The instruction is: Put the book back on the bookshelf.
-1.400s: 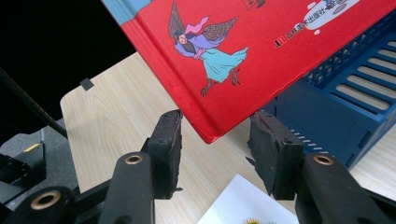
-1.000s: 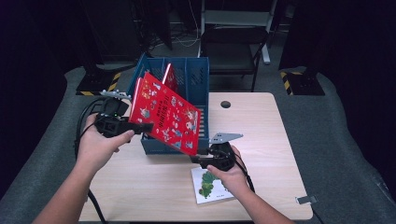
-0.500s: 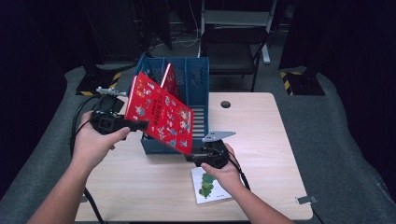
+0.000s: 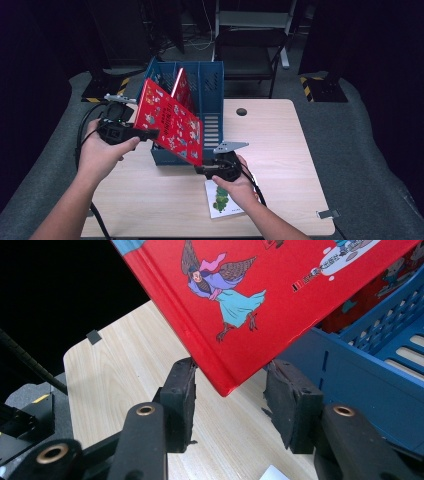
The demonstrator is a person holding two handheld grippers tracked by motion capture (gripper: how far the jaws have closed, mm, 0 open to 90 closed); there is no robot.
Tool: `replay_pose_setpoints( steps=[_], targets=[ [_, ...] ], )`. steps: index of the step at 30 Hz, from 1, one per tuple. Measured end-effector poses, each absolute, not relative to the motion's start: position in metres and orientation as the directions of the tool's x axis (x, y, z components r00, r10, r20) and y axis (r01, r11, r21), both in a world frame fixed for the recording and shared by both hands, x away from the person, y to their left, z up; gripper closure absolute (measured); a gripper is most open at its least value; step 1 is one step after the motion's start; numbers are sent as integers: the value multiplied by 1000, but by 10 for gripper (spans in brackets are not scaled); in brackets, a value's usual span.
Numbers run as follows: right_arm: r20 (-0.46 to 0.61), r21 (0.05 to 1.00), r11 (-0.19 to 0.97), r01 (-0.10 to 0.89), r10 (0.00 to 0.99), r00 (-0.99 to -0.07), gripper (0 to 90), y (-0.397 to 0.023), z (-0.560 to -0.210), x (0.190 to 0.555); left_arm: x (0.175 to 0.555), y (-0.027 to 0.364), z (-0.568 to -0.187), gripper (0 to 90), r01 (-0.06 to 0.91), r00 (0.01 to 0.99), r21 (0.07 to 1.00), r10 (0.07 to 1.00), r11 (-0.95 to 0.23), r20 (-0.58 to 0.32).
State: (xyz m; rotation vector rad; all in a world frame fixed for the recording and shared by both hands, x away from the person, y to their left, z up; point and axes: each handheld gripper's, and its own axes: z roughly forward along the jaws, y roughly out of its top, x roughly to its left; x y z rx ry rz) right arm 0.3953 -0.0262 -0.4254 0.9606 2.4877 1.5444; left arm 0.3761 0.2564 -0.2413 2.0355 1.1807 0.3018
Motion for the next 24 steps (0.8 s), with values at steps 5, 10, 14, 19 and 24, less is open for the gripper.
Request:
replay_pose_setpoints(
  steps=[5,10,14,19,24],
  targets=[
    [267,831,296,471,530,-805,555,-26,-426,396,376,254,-240,602,647,545,702,824,-297,-154],
    [274,837,280,471,531,-802,556,-26,-427,395,375,252,-238,614,643,546,707,823,-295,-153],
    [278,835,275,477,538,-796,556,-25,-427,396,375,248,-235,625,639,542,711,827,-294,-145],
    [269,843,266,468,546,-793,557,-24,-426,399,375,245,-230,639,635,547,708,827,-309,-130],
    [270,846,261,465,544,-795,556,-20,-424,402,377,245,-225,644,639,538,707,833,-302,-130]
  ],
)
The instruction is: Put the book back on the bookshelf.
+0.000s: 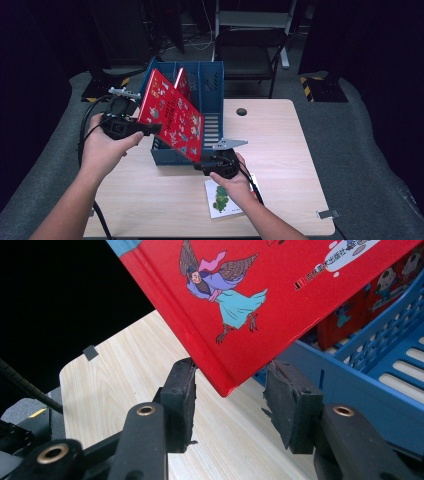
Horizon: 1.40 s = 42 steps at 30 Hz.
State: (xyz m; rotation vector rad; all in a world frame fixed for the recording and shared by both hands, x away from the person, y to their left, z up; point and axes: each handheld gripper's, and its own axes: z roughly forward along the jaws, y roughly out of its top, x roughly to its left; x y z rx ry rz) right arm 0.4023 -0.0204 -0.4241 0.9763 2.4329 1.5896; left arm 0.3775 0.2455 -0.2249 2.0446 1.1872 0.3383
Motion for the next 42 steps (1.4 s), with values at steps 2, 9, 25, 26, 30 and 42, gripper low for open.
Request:
replay_pose_setpoints(
  steps=[2,9,25,26,30,42],
  targets=[
    [270,845,262,466,544,-795,556,-18,-423,404,379,247,-223,646,640,536,707,834,-301,-130],
    [267,844,270,463,536,-800,561,-10,-421,411,385,248,-219,654,647,516,708,847,-285,-130],
    [255,830,303,468,540,-802,566,1,-423,425,398,251,-221,675,656,493,707,859,-264,-137],
    [256,830,301,470,542,-800,566,1,-423,426,398,251,-221,676,658,489,707,860,-258,-142],
    [262,824,301,480,549,-794,566,3,-423,428,401,251,-221,679,656,485,711,863,-253,-139],
    [250,825,309,473,551,-796,566,6,-424,439,408,252,-223,687,660,476,711,867,-242,-147]
  ],
)
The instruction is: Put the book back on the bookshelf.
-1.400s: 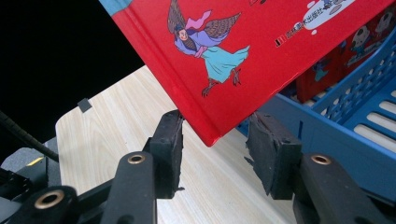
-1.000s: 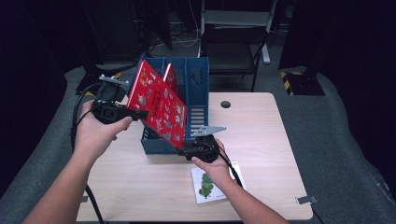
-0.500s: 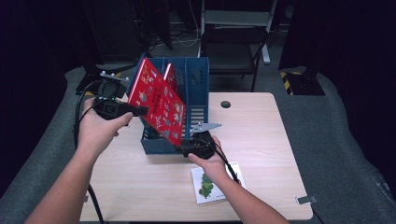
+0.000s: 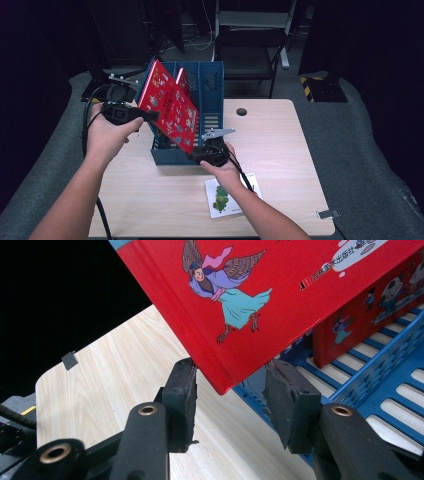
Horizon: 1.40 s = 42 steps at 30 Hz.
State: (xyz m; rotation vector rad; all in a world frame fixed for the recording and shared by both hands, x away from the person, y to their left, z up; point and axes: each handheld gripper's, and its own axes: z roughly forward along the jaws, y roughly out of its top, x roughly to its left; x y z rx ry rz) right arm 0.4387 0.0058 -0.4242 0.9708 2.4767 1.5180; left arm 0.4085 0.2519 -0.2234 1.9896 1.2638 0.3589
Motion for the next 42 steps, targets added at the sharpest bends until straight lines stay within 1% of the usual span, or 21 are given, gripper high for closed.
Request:
replay_pose_setpoints(
  steps=[7,8,20,27,28,35,37,42],
  targets=[
    [256,821,305,482,558,-790,565,6,-422,442,413,253,-222,688,666,470,708,869,-236,-152],
    [241,826,313,470,556,-795,565,5,-422,444,413,253,-223,689,668,468,707,870,-233,-155],
    [226,826,317,467,572,-788,566,6,-420,454,421,251,-222,694,676,455,704,874,-216,-168],
    [246,817,309,487,577,-779,565,8,-424,458,428,249,-223,698,688,442,695,880,-209,-173],
    [238,820,314,478,572,-785,566,9,-425,460,428,249,-223,700,689,437,696,882,-203,-175],
    [249,812,314,493,577,-778,567,16,-426,464,432,249,-223,710,690,436,692,885,-213,-162],
    [237,814,322,484,577,-782,567,16,-426,466,433,248,-224,712,694,426,692,889,-200,-170],
    [242,802,326,501,589,-771,567,18,-428,470,437,246,-226,720,694,419,692,893,-197,-166]
  ],
)
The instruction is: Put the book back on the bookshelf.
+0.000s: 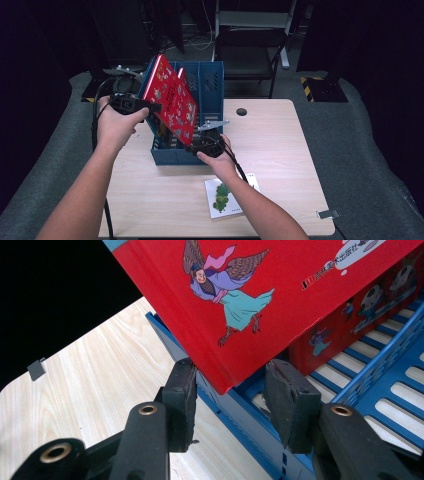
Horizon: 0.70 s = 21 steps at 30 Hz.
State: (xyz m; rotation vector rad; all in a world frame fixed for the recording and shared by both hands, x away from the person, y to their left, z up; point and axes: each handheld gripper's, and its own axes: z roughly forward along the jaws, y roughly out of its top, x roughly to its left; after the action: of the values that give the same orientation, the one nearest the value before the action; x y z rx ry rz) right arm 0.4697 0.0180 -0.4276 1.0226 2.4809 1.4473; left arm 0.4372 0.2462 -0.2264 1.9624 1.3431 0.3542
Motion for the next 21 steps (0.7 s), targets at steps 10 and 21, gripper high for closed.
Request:
replay_pose_setpoints(
  steps=[10,21],
  targets=[
    [242,791,329,516,606,-757,567,17,-432,478,446,243,-231,731,707,408,682,895,-186,-179],
    [235,789,333,515,611,-756,567,19,-431,485,449,243,-231,734,711,389,683,903,-167,-184]
  ],
)
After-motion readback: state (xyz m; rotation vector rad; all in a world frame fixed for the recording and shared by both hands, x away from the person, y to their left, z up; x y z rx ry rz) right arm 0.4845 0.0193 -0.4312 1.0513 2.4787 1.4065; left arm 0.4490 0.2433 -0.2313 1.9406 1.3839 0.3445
